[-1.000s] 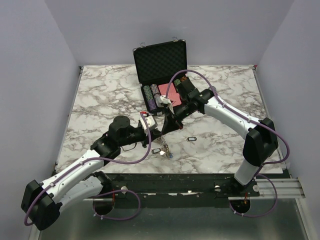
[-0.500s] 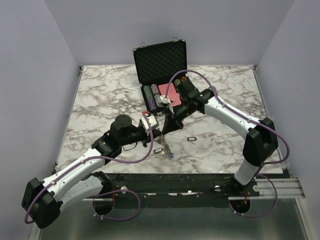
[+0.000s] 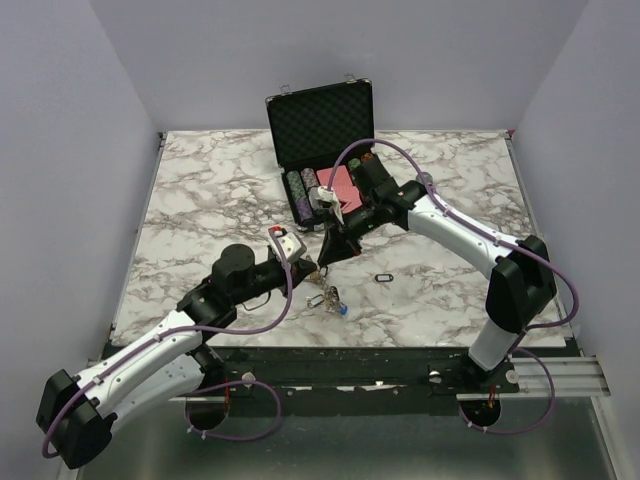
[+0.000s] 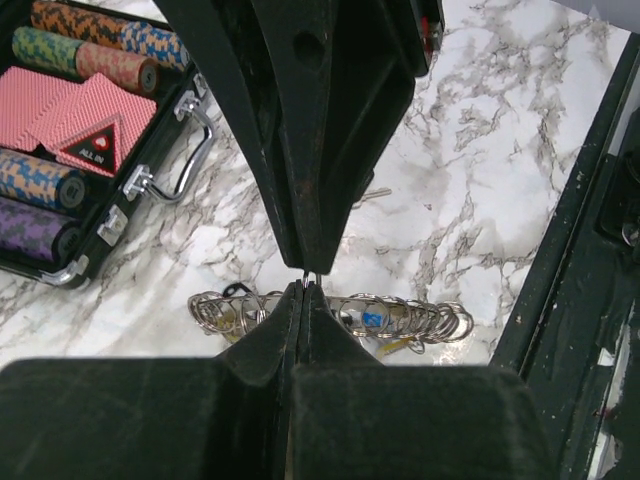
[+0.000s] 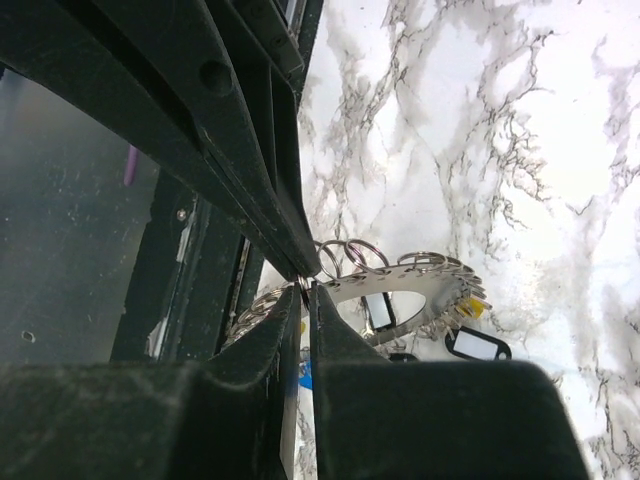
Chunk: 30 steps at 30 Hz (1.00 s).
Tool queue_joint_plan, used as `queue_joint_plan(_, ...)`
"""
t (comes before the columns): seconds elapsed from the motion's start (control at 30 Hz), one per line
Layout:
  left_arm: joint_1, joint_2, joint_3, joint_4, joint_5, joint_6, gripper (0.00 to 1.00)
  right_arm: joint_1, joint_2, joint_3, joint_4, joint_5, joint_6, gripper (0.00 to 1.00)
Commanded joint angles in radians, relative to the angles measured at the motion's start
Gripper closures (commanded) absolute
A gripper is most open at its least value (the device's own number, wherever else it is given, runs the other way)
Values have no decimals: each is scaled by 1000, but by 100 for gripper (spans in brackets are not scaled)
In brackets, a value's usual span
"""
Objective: Put the keys on the keyring
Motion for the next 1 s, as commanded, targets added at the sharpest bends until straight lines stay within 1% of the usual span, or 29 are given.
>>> queue_joint_plan(0.0, -10, -37, -37, 57, -27, -80, 100, -3, -41, -11, 79, -30, 43, 83)
queue_joint_plan(0.2, -12, -66, -69, 92, -36, -114, 100, -5, -31, -18, 79, -49, 44, 77)
queue_joint_plan(0.53, -10, -147, -137, 132, -108, -163, 100, -5, 13, -19, -1, -109, -58, 57)
queue_joint_plan(0.7, -10, -182, -160, 150, -125, -188, 100, -5, 33, -33, 11, -135, -63, 55)
queue_joint_plan(0.83, -12, -192, -178, 177, -125, -209, 100, -3, 38, -79, 106, -161, -8, 55)
queue_joint_plan(0.97, -10, -192, -186, 190, -122, -221, 100, -3, 44, -111, 179, -155, 46, 55)
